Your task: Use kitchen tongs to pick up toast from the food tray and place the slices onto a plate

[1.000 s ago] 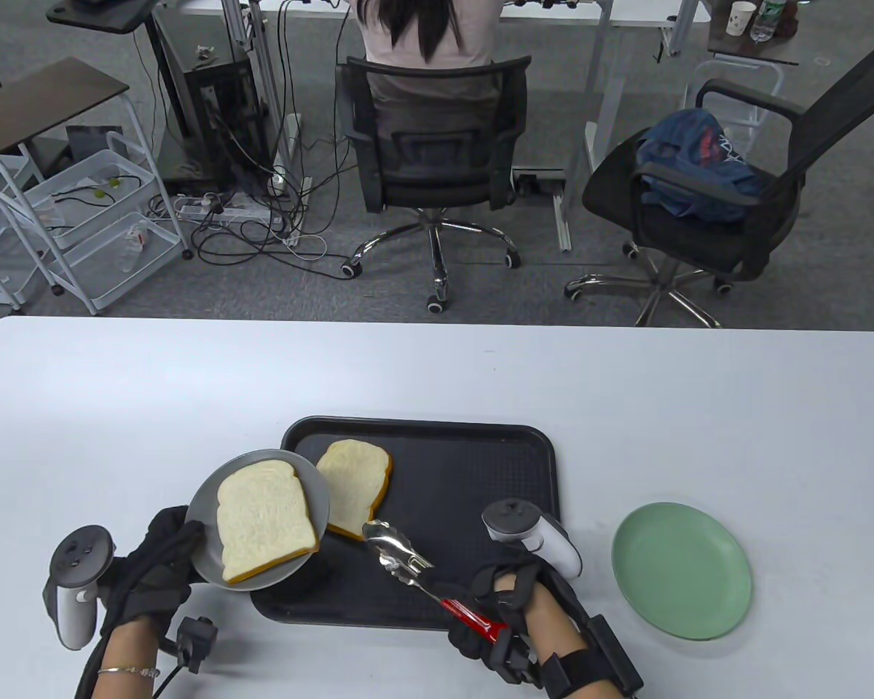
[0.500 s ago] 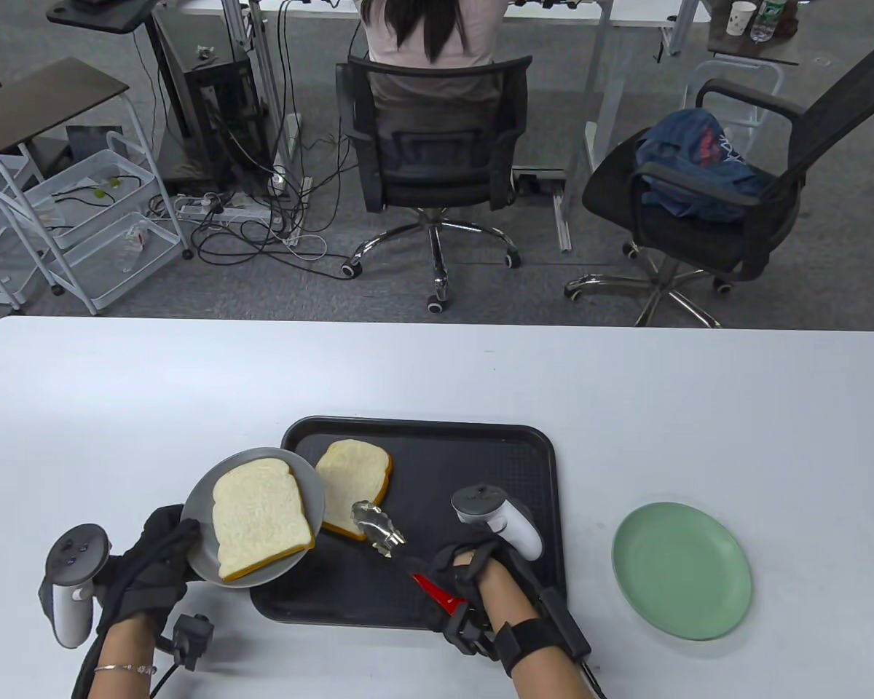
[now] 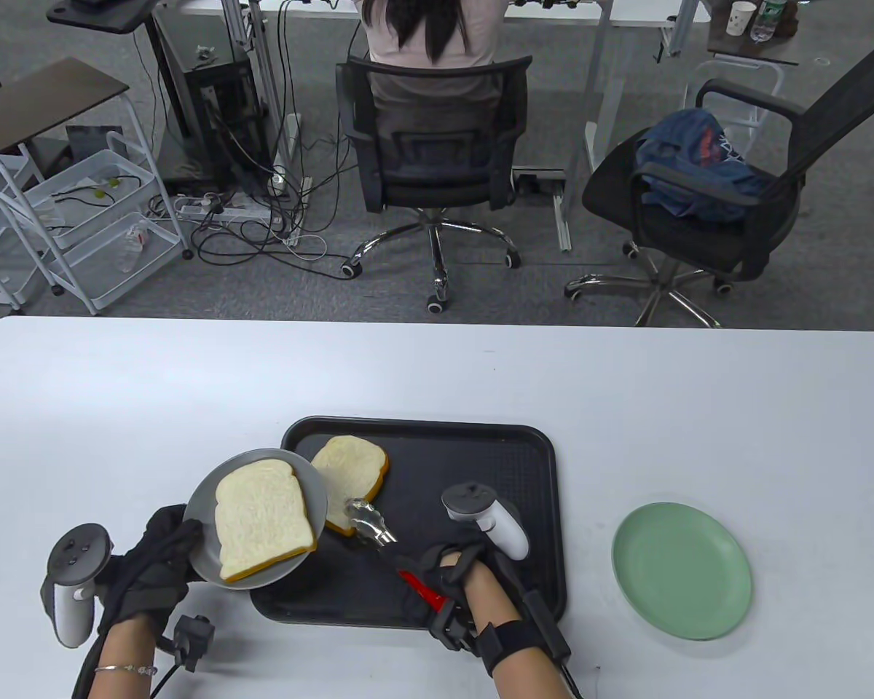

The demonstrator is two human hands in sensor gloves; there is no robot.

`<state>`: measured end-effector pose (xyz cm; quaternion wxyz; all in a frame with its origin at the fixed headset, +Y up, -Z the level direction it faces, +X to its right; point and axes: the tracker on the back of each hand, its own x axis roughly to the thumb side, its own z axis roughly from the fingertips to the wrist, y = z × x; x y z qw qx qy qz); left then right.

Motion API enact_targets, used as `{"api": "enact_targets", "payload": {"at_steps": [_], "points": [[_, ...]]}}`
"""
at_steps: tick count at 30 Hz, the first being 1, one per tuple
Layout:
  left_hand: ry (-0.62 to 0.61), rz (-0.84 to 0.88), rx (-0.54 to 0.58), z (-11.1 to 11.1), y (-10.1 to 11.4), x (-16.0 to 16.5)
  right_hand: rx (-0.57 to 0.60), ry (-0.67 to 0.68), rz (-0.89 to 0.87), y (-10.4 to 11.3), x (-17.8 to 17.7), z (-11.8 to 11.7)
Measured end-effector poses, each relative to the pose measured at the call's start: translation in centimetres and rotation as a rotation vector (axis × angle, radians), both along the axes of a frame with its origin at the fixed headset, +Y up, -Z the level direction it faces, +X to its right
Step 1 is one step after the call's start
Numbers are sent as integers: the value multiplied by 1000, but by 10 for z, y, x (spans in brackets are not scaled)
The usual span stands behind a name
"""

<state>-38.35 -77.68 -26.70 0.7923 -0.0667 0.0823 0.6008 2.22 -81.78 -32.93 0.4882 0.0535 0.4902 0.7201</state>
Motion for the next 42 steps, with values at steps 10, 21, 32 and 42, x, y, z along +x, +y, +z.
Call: {"api": "enact_targets", "payload": {"at_steps": [10,21,32,42], "points": [[0,36,12,1,1,0,81,-48,-67,32,41,14],[-34,18,6,2,0,6,191,-151,-124,80,99,33],[-54,1,2,1,-2,10,265,-21,-221,123,73,46],[-59,3,4,0,-3,10,196,191,-201,105,14,56]]}}
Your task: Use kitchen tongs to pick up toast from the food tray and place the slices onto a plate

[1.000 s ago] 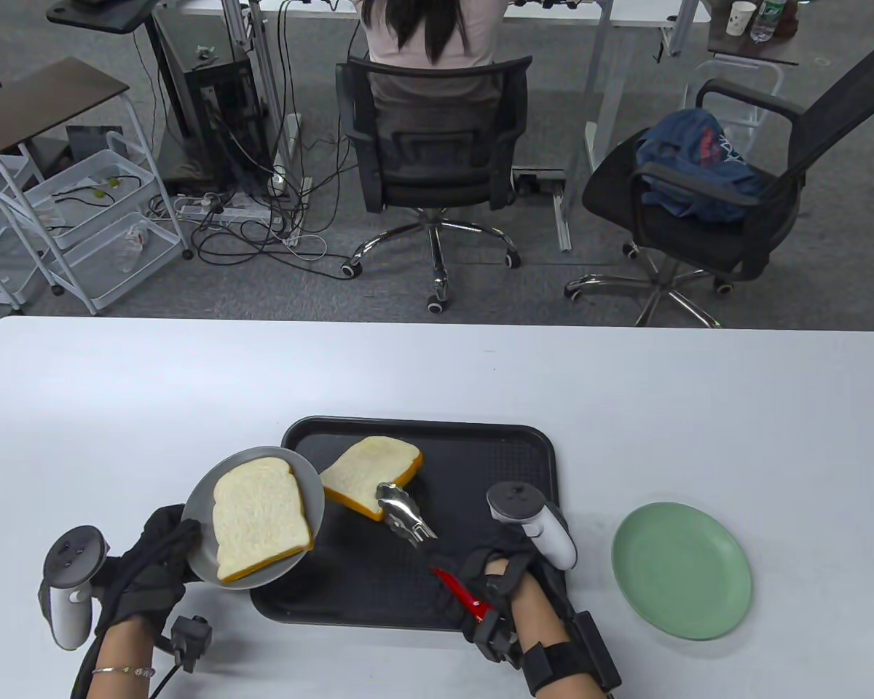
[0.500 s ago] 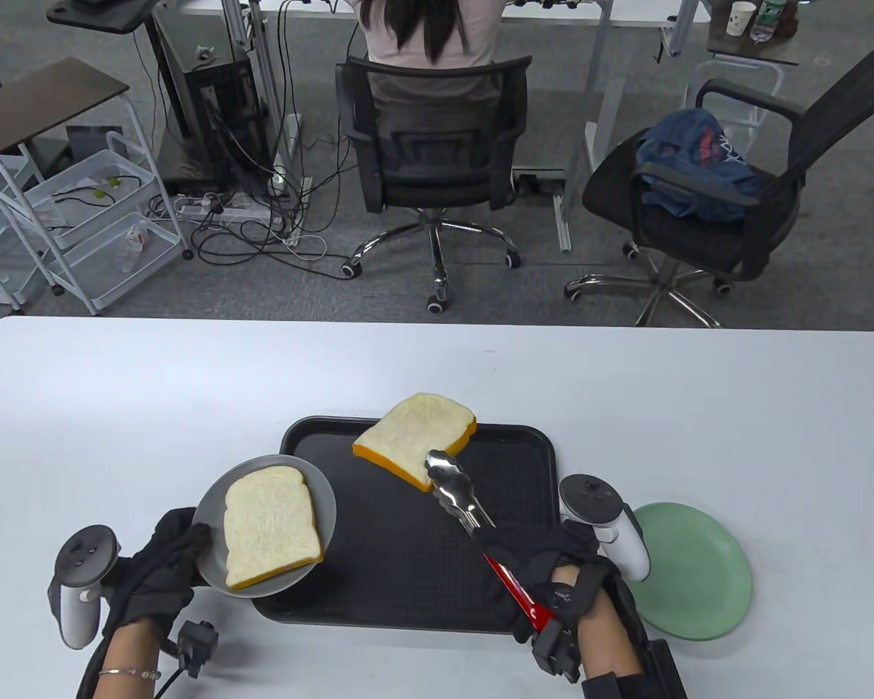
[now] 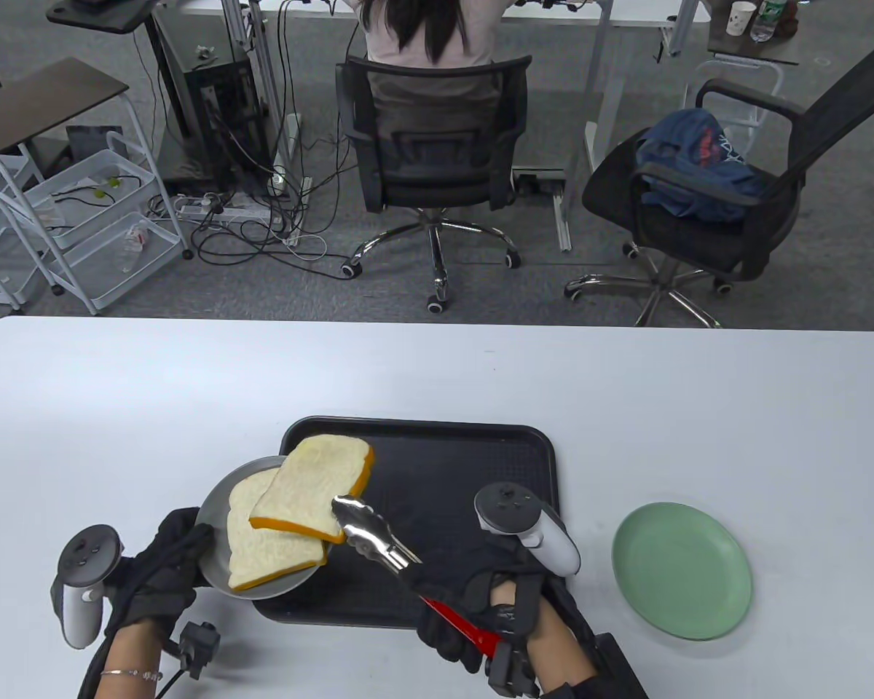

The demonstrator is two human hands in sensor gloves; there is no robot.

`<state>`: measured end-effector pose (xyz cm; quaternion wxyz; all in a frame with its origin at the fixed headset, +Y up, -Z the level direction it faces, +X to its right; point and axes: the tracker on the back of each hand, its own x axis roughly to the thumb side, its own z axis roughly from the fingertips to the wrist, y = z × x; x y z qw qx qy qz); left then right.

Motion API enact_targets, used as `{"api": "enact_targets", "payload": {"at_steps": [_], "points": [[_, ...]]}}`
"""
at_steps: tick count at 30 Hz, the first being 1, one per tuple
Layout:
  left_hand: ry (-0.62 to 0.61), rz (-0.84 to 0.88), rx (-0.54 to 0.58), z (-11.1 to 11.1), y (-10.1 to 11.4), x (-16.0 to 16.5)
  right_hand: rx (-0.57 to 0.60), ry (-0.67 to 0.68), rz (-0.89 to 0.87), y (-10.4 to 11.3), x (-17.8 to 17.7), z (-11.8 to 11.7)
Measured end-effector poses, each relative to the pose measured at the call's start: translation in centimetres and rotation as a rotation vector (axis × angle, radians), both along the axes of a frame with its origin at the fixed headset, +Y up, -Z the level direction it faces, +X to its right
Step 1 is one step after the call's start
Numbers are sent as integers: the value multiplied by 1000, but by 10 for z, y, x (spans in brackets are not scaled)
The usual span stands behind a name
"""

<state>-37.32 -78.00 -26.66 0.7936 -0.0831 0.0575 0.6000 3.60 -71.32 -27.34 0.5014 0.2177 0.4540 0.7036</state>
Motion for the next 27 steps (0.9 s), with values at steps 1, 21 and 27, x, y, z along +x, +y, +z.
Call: {"api": "enact_targets", "payload": {"at_steps": [1,21,27], "points": [[0,-1,0,0,0,0,-7,12,6,-2,-3,1],[-7,-21,-3,-2,-3,-1,-80,48,43,-26,-16,6],[-1,-18,-10,-2,-4,-1,-70,46,14,-24,-13,7]]}}
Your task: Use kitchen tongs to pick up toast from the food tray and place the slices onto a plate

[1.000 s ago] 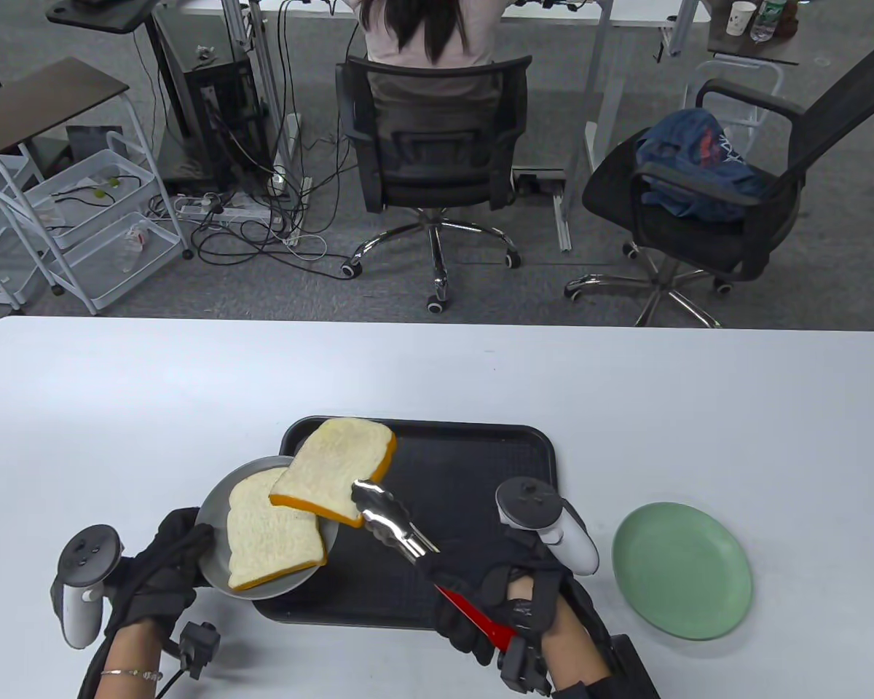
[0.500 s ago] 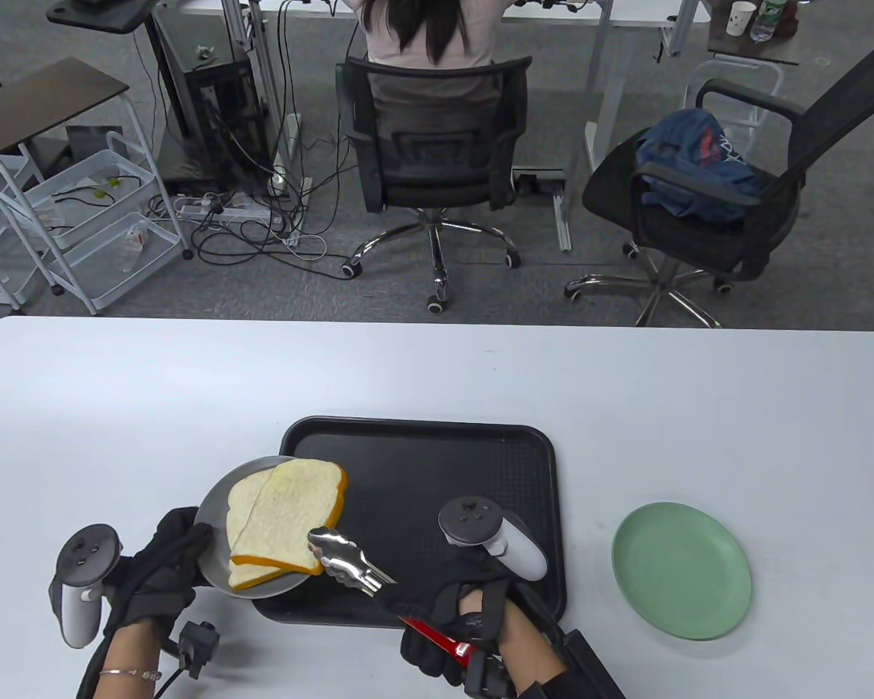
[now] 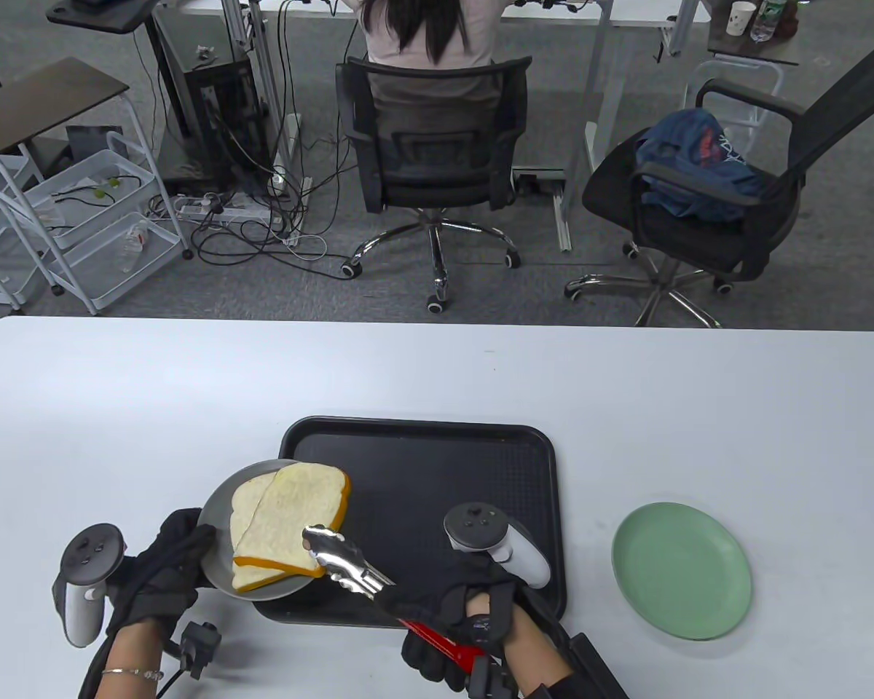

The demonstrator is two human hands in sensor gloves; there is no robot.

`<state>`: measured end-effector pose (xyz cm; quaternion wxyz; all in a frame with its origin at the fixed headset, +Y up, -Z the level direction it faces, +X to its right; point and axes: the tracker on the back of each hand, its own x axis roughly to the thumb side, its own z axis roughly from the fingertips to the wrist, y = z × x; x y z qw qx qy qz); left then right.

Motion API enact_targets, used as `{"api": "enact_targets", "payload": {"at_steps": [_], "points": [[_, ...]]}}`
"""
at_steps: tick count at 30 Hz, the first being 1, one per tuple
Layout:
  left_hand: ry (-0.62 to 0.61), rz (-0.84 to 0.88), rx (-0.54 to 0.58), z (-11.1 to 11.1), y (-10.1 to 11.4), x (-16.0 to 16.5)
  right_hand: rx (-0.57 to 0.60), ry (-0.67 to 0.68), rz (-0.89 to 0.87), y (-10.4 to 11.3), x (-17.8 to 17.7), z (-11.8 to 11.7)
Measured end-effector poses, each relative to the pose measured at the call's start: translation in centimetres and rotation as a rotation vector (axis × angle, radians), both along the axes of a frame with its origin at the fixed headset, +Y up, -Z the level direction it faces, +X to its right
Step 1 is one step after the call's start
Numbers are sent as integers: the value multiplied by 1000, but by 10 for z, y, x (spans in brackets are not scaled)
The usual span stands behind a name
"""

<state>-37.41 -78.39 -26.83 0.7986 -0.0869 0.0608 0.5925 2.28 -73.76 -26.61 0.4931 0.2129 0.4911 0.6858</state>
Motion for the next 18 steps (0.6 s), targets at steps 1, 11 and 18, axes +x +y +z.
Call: {"api": "enact_targets", "payload": {"at_steps": [1,11,18], "points": [[4,5,-1,0,0,-1,-1,0,-7,0,1,0],[34,39,-7,0,-2,-6,26,-21,-60,3,24,4],[44,34,-9,1,-1,-7,130,-183,-119,18,60,0]]}}
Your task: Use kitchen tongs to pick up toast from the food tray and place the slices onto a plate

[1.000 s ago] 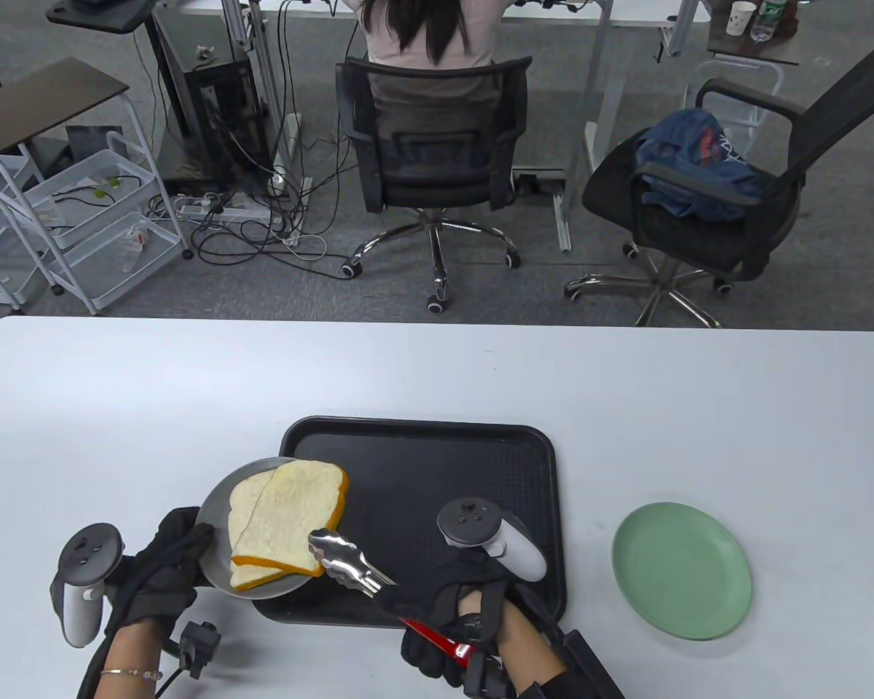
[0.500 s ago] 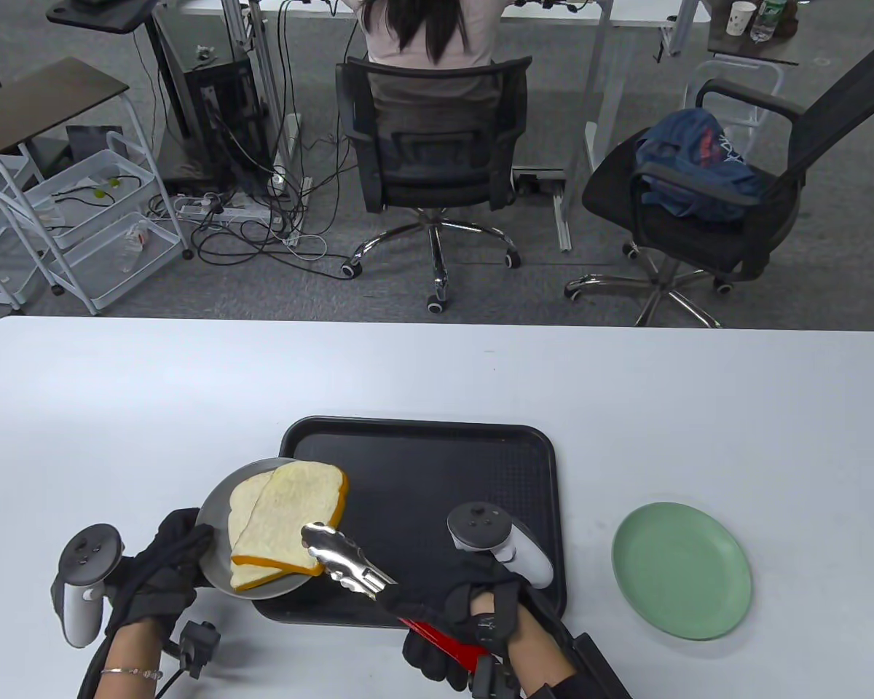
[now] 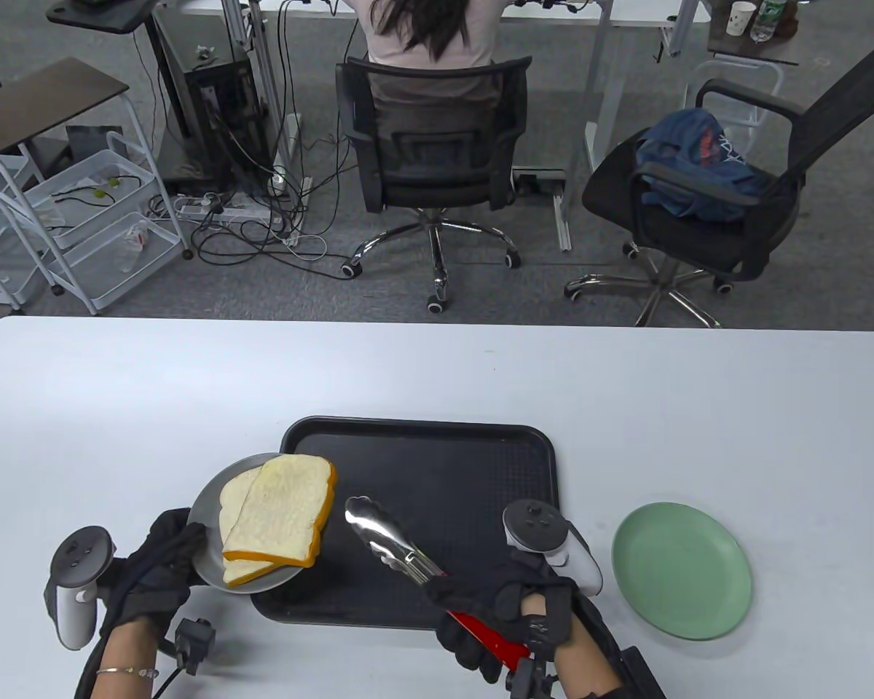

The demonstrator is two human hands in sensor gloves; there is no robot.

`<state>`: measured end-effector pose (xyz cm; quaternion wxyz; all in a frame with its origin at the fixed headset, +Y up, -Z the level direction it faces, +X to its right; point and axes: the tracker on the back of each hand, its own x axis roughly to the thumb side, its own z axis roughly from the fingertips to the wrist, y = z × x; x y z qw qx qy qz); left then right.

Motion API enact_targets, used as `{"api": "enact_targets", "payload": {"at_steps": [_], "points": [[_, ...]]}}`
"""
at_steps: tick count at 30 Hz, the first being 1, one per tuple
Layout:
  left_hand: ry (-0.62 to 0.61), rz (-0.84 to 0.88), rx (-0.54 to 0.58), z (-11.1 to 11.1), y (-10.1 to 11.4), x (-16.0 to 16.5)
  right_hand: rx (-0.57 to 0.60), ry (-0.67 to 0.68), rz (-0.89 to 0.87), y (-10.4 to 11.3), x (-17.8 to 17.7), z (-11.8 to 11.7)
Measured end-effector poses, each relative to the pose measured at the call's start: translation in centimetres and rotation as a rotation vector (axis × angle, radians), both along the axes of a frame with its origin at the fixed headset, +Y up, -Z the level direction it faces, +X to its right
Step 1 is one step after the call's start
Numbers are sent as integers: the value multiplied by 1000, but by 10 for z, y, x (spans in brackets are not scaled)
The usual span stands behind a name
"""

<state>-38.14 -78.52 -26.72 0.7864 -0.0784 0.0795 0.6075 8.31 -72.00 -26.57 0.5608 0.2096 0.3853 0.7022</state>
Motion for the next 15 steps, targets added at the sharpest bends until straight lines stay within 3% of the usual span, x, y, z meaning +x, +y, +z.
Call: {"api": "enact_targets", "payload": {"at_steps": [9,15], "points": [[-11,1,2,0,0,0,172,-337,56,12,75,1],[-17,0,-1,0,-1,1,282,-645,334,5,141,7]]}}
